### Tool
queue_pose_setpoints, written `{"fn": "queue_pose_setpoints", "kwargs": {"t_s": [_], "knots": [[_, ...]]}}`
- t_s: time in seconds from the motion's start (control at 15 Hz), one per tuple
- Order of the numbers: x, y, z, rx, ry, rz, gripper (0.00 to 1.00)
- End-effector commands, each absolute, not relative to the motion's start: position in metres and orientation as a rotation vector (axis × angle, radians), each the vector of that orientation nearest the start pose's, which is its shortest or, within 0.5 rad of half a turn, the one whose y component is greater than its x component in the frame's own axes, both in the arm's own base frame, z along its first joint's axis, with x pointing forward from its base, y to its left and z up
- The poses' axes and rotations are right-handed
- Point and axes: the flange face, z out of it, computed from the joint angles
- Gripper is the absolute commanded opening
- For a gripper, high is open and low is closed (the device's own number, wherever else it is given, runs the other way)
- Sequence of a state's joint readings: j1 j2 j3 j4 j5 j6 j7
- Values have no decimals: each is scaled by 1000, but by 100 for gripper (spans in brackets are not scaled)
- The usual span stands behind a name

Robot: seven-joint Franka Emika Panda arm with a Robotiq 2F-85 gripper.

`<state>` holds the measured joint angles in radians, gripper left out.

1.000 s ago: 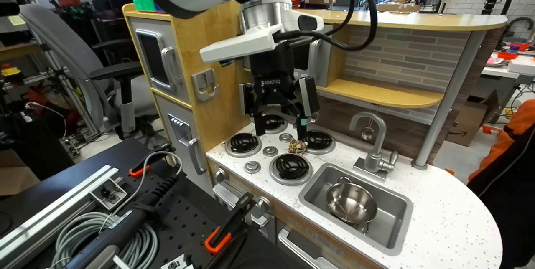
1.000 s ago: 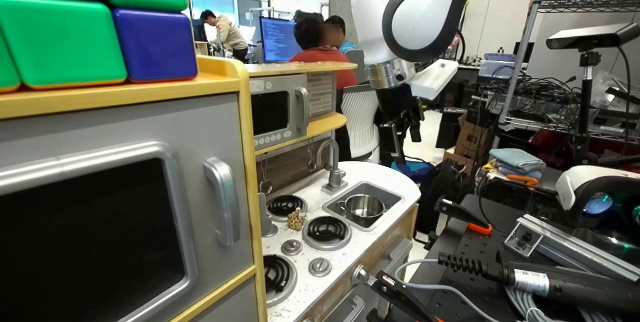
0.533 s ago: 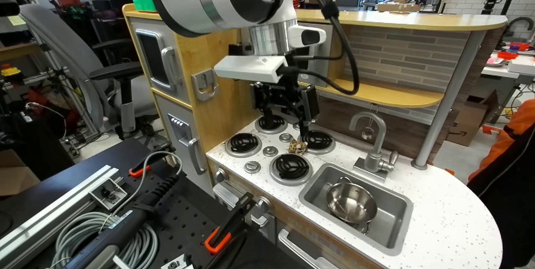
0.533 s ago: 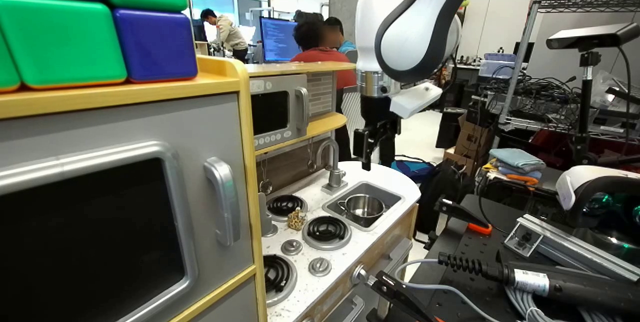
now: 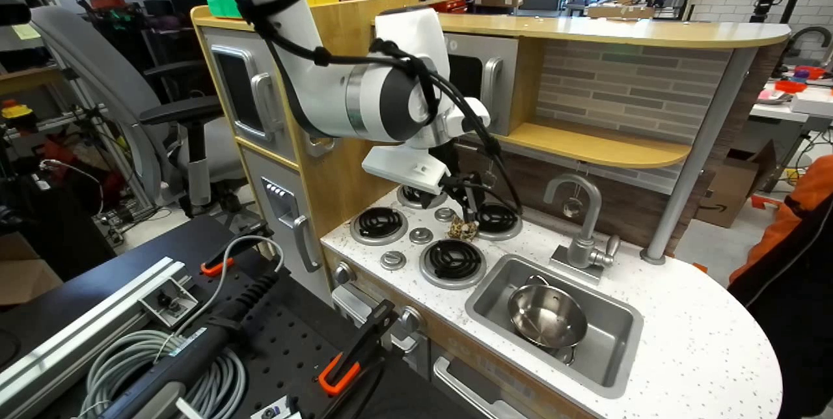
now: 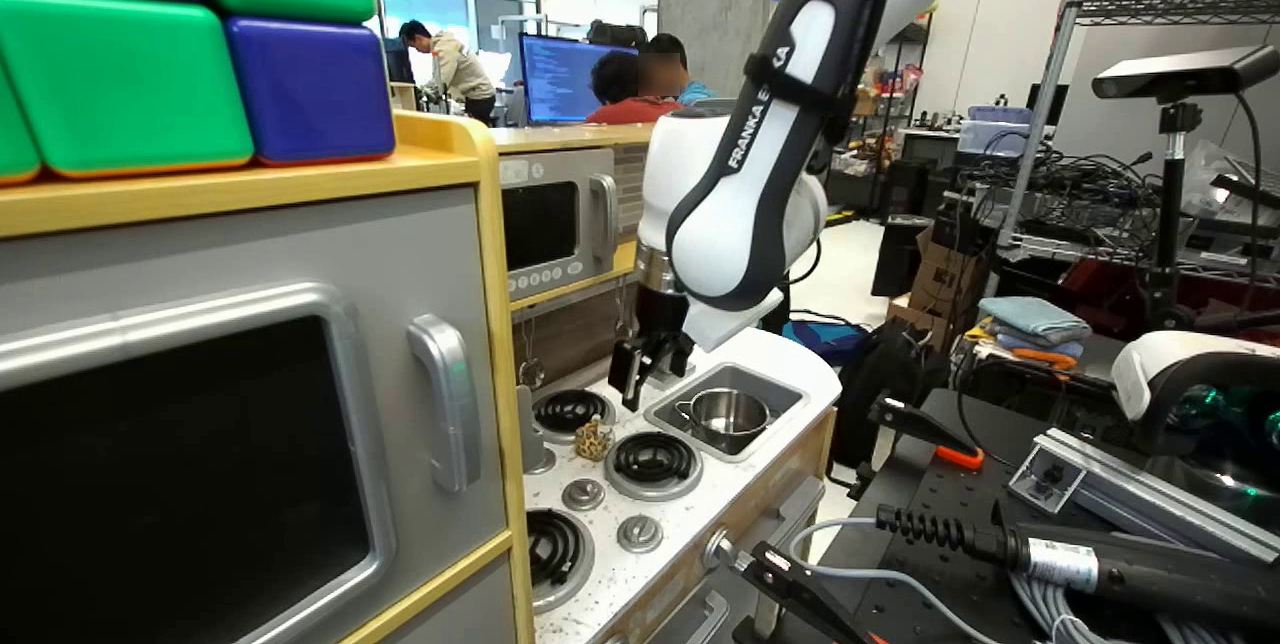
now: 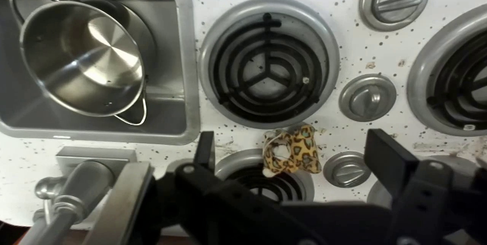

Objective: Put the frog toy inside the pot in the sink

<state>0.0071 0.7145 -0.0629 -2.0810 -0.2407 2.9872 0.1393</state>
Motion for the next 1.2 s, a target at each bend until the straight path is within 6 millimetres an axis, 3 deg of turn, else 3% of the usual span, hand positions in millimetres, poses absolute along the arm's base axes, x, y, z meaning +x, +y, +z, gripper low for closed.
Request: {"fn": "queue_pose_setpoints", "kwargs": {"t_s": [0.0,0.4,0.6,0.8,0.87,1.0,1.13], "knots": [[624,4,60,-3208,-118,-364,100],[672,20,23,-3250,-120,-428,100],[673,14,-5,-3287,-126,-385,100],[671,10,-20,-3317,-124,-324,98],[673,8,-25,-3323,-126,-311,74],[677,7,-31,-3331,-137,-305,69],[682,10,-32,-3331,-158,-324,53]]}}
